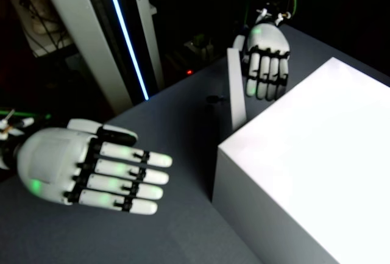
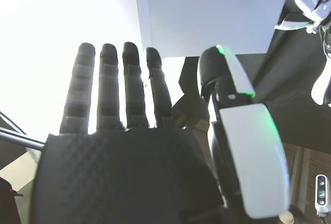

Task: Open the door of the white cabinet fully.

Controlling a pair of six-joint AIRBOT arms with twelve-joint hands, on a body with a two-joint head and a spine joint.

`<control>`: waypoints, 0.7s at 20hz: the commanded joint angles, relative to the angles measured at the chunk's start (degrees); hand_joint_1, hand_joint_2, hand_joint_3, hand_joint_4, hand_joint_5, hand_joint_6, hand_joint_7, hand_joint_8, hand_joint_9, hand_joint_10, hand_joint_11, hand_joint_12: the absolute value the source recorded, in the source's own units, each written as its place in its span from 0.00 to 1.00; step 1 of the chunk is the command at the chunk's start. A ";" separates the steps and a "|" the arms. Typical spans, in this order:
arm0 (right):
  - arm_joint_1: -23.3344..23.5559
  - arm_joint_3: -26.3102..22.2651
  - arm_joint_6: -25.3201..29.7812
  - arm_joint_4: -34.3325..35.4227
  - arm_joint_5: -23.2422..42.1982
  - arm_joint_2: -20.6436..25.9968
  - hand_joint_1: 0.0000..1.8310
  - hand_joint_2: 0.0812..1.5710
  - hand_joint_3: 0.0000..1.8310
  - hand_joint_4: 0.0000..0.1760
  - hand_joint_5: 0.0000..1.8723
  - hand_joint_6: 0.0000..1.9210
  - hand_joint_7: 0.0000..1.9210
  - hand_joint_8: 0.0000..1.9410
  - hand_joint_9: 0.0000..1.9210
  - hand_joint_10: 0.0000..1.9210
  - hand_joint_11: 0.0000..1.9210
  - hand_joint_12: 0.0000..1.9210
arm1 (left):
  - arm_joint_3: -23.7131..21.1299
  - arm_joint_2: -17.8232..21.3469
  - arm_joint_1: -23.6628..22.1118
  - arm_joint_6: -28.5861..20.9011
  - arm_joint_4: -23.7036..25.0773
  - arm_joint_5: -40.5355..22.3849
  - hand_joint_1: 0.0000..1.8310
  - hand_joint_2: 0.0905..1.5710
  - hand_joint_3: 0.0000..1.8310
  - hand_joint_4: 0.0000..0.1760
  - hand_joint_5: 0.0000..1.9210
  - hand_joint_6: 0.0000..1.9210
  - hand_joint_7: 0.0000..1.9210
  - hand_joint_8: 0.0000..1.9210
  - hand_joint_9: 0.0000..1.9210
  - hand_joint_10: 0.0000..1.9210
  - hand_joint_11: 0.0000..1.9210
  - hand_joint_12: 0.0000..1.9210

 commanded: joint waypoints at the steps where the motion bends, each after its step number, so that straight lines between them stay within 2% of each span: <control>1: 0.31 0.27 0.49 1.57 7.08 0.01 0.26 0.85 0.00 0.09 0.13 0.00 0.13 0.00 0.10 0.00 0.08 0.04 | 0.31 -0.31 -0.92 -0.63 0.15 -6.68 0.22 0.90 0.00 0.00 0.12 0.00 0.11 0.00 0.10 0.00 0.02 0.17; 3: 0.31 0.27 0.67 1.57 7.08 0.01 0.26 0.85 0.00 0.03 0.13 0.00 0.13 0.00 0.09 0.00 0.07 0.03 | 0.58 -0.83 -1.87 -1.46 1.61 -5.81 0.23 0.90 0.00 0.00 0.12 0.00 0.10 0.00 0.10 0.00 0.03 0.18; 5: 0.31 0.27 0.69 1.57 7.08 0.01 0.25 0.84 0.00 0.08 0.13 0.00 0.12 0.00 0.09 0.00 0.07 0.03 | 0.84 -1.33 -2.90 -2.09 3.13 -4.71 0.18 0.91 0.00 0.00 0.14 0.00 0.12 0.00 0.12 0.00 0.06 0.14; 6: 0.31 0.27 0.69 1.57 7.09 0.02 0.24 0.84 0.00 0.12 0.13 0.00 0.12 0.00 0.09 0.00 0.06 0.03 | 1.13 -1.72 -3.55 -2.62 4.13 -3.90 0.20 0.91 0.00 0.00 0.14 0.00 0.13 0.00 0.12 0.00 0.06 0.14; 8: 0.31 0.27 0.69 1.57 7.09 0.02 0.24 0.85 0.00 0.10 0.13 0.00 0.12 0.00 0.08 0.00 0.04 0.02 | 1.75 -2.55 -4.85 -3.75 5.96 -2.44 0.22 0.91 0.00 0.00 0.14 0.00 0.13 0.00 0.13 0.00 0.08 0.15; 9: 0.31 0.28 0.69 1.57 7.09 0.02 0.27 0.84 0.00 0.09 0.14 0.00 0.12 0.00 0.07 0.00 0.04 0.02 | 2.03 -2.99 -5.51 -4.18 6.91 -1.78 0.21 0.91 0.00 0.00 0.14 0.00 0.12 0.00 0.12 0.00 0.07 0.15; 10: 0.31 0.28 0.69 1.57 7.09 0.01 0.27 0.85 0.00 0.05 0.14 0.00 0.12 0.00 0.08 0.00 0.05 0.02 | 2.29 -3.46 -6.38 -4.63 7.86 -1.15 0.21 0.91 0.00 0.00 0.13 0.00 0.12 0.00 0.12 0.00 0.07 0.15; 11: 0.31 0.28 0.70 1.57 7.09 0.01 0.27 0.85 0.00 0.07 0.14 0.00 0.12 0.00 0.08 0.00 0.06 0.03 | 2.46 -3.76 -6.81 -4.89 8.37 -0.92 0.21 0.91 0.00 0.00 0.12 0.00 0.12 0.00 0.12 0.00 0.07 0.15; 12: 0.31 0.28 0.70 1.57 7.09 0.01 0.26 0.85 0.00 0.15 0.14 0.00 0.12 0.00 0.08 0.00 0.05 0.02 | 2.58 -4.05 -7.19 -5.02 8.82 -0.66 0.25 0.90 0.00 0.00 0.13 0.00 0.12 0.00 0.12 0.00 0.08 0.16; 14: 0.31 0.28 0.71 1.57 7.09 0.01 0.28 0.85 0.00 0.13 0.14 0.00 0.12 0.00 0.09 0.00 0.06 0.03 | 2.76 -4.51 -7.91 -5.18 9.53 -0.23 0.23 0.91 0.00 0.00 0.14 0.00 0.14 0.00 0.13 0.00 0.09 0.16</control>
